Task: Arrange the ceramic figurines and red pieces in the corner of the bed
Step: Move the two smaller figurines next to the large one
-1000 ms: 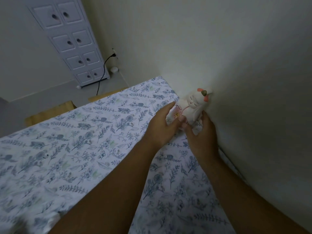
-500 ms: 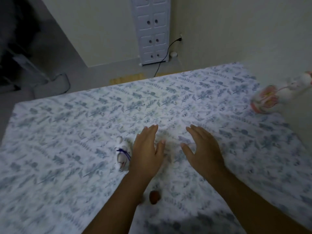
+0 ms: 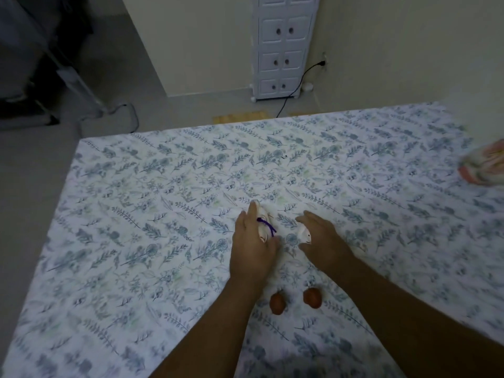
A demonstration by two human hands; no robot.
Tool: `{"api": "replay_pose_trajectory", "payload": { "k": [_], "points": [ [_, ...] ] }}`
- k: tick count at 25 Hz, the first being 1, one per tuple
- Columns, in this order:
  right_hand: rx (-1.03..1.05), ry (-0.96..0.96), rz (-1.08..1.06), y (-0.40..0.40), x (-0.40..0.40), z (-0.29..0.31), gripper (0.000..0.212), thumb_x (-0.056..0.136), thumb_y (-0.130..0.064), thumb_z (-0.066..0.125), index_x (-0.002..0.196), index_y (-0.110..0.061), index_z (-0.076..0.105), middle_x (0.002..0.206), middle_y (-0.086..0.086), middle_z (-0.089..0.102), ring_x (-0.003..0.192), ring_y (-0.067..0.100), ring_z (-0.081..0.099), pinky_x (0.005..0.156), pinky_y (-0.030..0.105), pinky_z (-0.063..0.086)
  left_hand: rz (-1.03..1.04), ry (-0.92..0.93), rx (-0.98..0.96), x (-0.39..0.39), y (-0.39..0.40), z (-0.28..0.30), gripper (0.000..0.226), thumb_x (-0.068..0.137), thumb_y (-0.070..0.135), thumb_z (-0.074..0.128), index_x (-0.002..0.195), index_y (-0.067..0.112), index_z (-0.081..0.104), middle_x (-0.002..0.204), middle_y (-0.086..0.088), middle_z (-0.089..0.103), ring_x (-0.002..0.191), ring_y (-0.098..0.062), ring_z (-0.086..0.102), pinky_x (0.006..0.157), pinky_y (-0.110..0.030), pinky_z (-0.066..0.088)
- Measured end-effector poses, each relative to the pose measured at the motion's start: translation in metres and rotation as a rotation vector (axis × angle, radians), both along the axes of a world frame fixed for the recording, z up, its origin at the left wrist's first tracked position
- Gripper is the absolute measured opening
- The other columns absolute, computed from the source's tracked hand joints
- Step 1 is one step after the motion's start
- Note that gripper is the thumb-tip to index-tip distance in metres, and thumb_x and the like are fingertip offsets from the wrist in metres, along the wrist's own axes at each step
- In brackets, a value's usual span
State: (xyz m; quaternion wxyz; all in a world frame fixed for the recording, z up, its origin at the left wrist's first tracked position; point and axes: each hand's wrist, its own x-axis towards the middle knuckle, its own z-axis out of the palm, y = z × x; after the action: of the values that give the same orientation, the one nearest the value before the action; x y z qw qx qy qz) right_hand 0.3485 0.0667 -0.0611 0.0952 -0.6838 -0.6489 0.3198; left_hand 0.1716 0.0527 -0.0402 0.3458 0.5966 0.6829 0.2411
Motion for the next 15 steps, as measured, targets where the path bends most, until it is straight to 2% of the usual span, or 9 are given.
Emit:
{"api": "replay_pose_trajectory", "payload": {
  "k": [3, 5, 6, 8, 9, 10, 12, 13, 15],
  "points": [
    [0.009, 0.037, -0.082, -0.006, 0.013, 0.003, 0.066, 0.081, -0.010, 0.078, 0.140, -0.020, 0.051, 0.154, 0.005, 0.041, 0.141, 0.026, 0.035, 0.114, 0.036, 0.030, 0.092, -0.069, 0.026, -0.003, -0.003, -0.008, 0.078, 0.089, 0.022, 0.071, 0.155, 0.020, 0.029, 0.151, -0.003, 0.042, 0.137, -0.019, 0.041, 0.109, -0.029, 0.037],
    [0.045, 0.085, -0.152, -0.013, 0.030, 0.009, 0.070, 0.076, -0.014, 0.082, 0.139, -0.020, 0.051, 0.143, 0.006, 0.052, 0.134, 0.026, 0.044, 0.111, 0.039, 0.038, 0.061, -0.076, 0.056, 0.003, -0.003, -0.009, 0.065, 0.089, 0.026, 0.070, 0.148, 0.023, 0.043, 0.141, 0.003, 0.054, 0.129, -0.014, 0.051, 0.107, -0.031, 0.044],
    [0.067, 0.099, -0.195, -0.016, 0.042, 0.011, 0.070, 0.073, -0.016, 0.083, 0.137, -0.019, 0.053, 0.137, 0.006, 0.056, 0.128, 0.025, 0.048, 0.107, 0.038, 0.043, 0.032, -0.097, 0.056, 0.011, -0.001, -0.005, 0.059, 0.089, 0.029, 0.070, 0.144, 0.027, 0.049, 0.135, 0.010, 0.058, 0.123, -0.007, 0.055, 0.104, -0.027, 0.047],
    [0.130, 0.101, -0.278, -0.023, 0.077, 0.017, 0.066, 0.069, -0.019, 0.087, 0.128, -0.017, 0.059, 0.126, 0.005, 0.061, 0.119, 0.024, 0.053, 0.099, 0.031, 0.044, -0.051, -0.151, 0.028, 0.045, 0.004, 0.006, 0.048, 0.087, 0.031, 0.073, 0.132, 0.037, 0.056, 0.116, 0.027, 0.059, 0.105, 0.010, 0.056, 0.090, -0.008, 0.043],
    [0.162, 0.095, -0.313, -0.028, 0.096, 0.020, 0.064, 0.067, -0.018, 0.088, 0.125, -0.015, 0.061, 0.123, 0.005, 0.062, 0.115, 0.023, 0.055, 0.096, 0.027, 0.043, -0.096, -0.167, 0.031, 0.066, 0.007, 0.012, 0.043, 0.086, 0.030, 0.075, 0.125, 0.039, 0.059, 0.106, 0.029, 0.059, 0.097, 0.013, 0.056, 0.084, -0.003, 0.040],
    [0.181, 0.091, -0.350, -0.033, 0.118, 0.023, 0.062, 0.066, -0.017, 0.088, 0.123, -0.013, 0.062, 0.120, 0.006, 0.061, 0.111, 0.021, 0.056, 0.093, 0.024, 0.042, -0.155, -0.170, 0.060, 0.091, 0.011, 0.016, 0.038, 0.084, 0.028, 0.077, 0.118, 0.036, 0.063, 0.100, 0.027, 0.060, 0.090, 0.011, 0.057, 0.080, -0.004, 0.040],
    [0.188, 0.085, -0.432, -0.046, 0.166, 0.027, 0.062, 0.067, -0.016, 0.088, 0.123, -0.013, 0.062, 0.122, 0.005, 0.054, 0.104, 0.015, 0.053, 0.089, 0.020, 0.041, -0.293, -0.120, 0.145, 0.145, 0.020, 0.016, 0.034, 0.080, 0.019, 0.080, 0.111, 0.025, 0.068, 0.096, 0.009, 0.065, 0.086, 0.004, 0.053, 0.076, -0.010, 0.041],
    [0.200, 0.076, -0.469, -0.052, 0.191, 0.028, 0.062, 0.067, -0.016, 0.088, 0.124, -0.012, 0.062, 0.123, 0.005, 0.052, 0.103, 0.013, 0.052, 0.087, 0.019, 0.041, -0.342, -0.091, 0.171, 0.174, 0.024, 0.015, 0.039, 0.079, 0.015, 0.080, 0.115, 0.021, 0.069, 0.100, 0.001, 0.067, 0.090, 0.003, 0.052, 0.078, -0.014, 0.040],
    [0.239, 0.053, -0.547, -0.062, 0.244, 0.023, 0.061, 0.066, -0.014, 0.088, 0.123, -0.010, 0.063, 0.123, 0.008, 0.050, 0.105, 0.017, 0.053, 0.088, 0.020, 0.042, -0.428, -0.038, 0.194, 0.233, 0.030, 0.009, 0.053, 0.078, 0.015, 0.082, 0.128, 0.012, 0.066, 0.113, -0.005, 0.068, 0.103, -0.008, 0.056, 0.088, -0.018, 0.042]
  ]
}}
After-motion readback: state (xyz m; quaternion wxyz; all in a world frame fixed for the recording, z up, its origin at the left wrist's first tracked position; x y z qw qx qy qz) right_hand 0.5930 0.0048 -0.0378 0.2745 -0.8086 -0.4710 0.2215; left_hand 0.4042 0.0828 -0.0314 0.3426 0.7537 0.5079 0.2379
